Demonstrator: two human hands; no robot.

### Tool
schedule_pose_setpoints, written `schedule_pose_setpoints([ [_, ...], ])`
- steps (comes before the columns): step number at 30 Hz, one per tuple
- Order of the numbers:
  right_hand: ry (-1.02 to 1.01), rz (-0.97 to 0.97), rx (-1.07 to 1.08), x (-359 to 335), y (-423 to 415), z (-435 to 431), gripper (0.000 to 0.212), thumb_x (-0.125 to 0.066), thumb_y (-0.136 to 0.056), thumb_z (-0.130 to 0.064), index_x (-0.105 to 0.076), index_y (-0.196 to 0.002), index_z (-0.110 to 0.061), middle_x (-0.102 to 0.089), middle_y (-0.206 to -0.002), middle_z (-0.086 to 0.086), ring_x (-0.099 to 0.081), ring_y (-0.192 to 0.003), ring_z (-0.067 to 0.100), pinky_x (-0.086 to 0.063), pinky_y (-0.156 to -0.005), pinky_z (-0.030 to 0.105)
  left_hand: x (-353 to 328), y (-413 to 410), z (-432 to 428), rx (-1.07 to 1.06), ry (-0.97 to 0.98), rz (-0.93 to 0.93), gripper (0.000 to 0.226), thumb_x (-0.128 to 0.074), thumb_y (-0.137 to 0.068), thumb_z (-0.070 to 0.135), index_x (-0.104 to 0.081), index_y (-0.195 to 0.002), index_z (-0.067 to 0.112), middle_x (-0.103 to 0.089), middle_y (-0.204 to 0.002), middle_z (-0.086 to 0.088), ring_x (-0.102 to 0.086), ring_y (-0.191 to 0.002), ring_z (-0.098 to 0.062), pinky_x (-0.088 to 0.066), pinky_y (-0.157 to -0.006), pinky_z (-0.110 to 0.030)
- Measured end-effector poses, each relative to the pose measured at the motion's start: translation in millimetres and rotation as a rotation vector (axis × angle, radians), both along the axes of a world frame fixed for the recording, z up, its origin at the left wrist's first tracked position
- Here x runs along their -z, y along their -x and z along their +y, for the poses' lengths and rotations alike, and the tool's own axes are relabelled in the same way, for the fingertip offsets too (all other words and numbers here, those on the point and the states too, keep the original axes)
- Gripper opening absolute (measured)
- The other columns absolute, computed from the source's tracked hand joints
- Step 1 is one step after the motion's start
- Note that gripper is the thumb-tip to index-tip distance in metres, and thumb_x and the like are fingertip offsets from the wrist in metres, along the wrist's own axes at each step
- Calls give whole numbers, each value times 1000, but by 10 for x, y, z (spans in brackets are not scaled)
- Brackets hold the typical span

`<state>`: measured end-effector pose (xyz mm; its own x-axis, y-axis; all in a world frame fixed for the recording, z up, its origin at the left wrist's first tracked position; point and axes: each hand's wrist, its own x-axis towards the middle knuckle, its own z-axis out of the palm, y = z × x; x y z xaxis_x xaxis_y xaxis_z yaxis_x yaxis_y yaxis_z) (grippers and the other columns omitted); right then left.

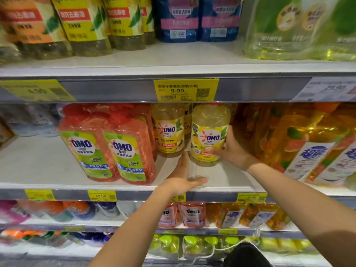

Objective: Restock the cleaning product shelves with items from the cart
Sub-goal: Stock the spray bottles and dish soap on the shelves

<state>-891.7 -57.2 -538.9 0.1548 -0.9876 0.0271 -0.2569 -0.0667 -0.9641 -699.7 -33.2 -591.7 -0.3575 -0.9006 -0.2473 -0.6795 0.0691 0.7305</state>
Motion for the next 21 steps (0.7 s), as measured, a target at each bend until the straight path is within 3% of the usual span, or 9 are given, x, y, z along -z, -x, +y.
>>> schedule_pose_setpoints([
  [4, 15, 47, 64, -40, -76, -212, 54, -77, -73, 4, -51, -112, -23, -63, -117, 4, -64, -100, 8, -57, -82, 27, 15, 0, -25, 8, 3, -38, 117, -67, -81, 55, 18, -152, 18, 13, -161, 3, 0, -148, -12, -7, -109, -16],
  [7, -19, 86, 74, -96, -127, -341, 52, -79, -73, -2, -60, -122, -5, -66, -119, 11, -65, -105, 20, -53, -94, 39, 20, -17, -46, 4, -19, -56, 116, -67, -82, 56, 17, -152, 18, 12, -161, 5, -1, -148, -12, -10, -112, -19],
  [9, -40, 86, 87, -98, -141, -405, 54, -76, -76, 0, -56, -127, 1, -64, -121, 10, -64, -102, 18, -55, -87, 26, 8, -19, -44, 8, -22, -71, 115, -66, -82, 56, 16, -152, 18, 12, -161, 5, 0, -148, -12, -9, -113, -20],
  [11, -60, 105, 91, -121, -156, -435, 50, -71, -80, 5, -54, -127, 4, -59, -118, 6, -65, -87, 4, -51, -66, 7, 7, -22, -52, 15, -28, -84, 114, -65, -83, 57, 17, -152, 17, 14, -161, 5, 2, -148, -11, -8, -114, -20],
  [13, -89, 110, 85, -114, -155, -477, 48, -69, -81, 7, -54, -127, 5, -57, -114, 4, -65, -79, -2, -47, -59, 4, -3, -24, -51, 22, -28, -101, 114, -64, -83, 58, 17, -152, 17, 15, -161, 6, 4, -148, -11, -7, -115, -21],
  [15, -116, 124, 108, -94, -139, -516, 47, -72, -80, 2, -58, -125, 3, -58, -112, 3, -61, -94, 11, -49, -68, 10, 9, -27, -57, 25, -25, -106, 115, -64, -82, 59, 17, -152, 17, 16, -161, 5, 4, -148, -12, -7, -117, -24],
  [18, -104, 156, 107, -92, -172, -485, 47, -76, -78, -5, -61, -123, -3, -64, -120, 10, -61, -111, 24, -49, -96, 36, 14, -23, -61, 21, -22, -105, 114, -63, -83, 59, 16, -152, 17, 15, -161, 4, 4, -149, -12, -8, -117, -25],
  [21, -38, 177, 121, -130, -240, -353, 48, -75, -78, 2, -59, -123, 0, -62, -125, 19, -60, -115, 30, -45, -104, 45, -21, -16, -45, 21, -30, -110, 110, -63, -84, 56, 13, -153, 17, 12, -161, 4, 2, -149, -13, -9, -116, -24],
])
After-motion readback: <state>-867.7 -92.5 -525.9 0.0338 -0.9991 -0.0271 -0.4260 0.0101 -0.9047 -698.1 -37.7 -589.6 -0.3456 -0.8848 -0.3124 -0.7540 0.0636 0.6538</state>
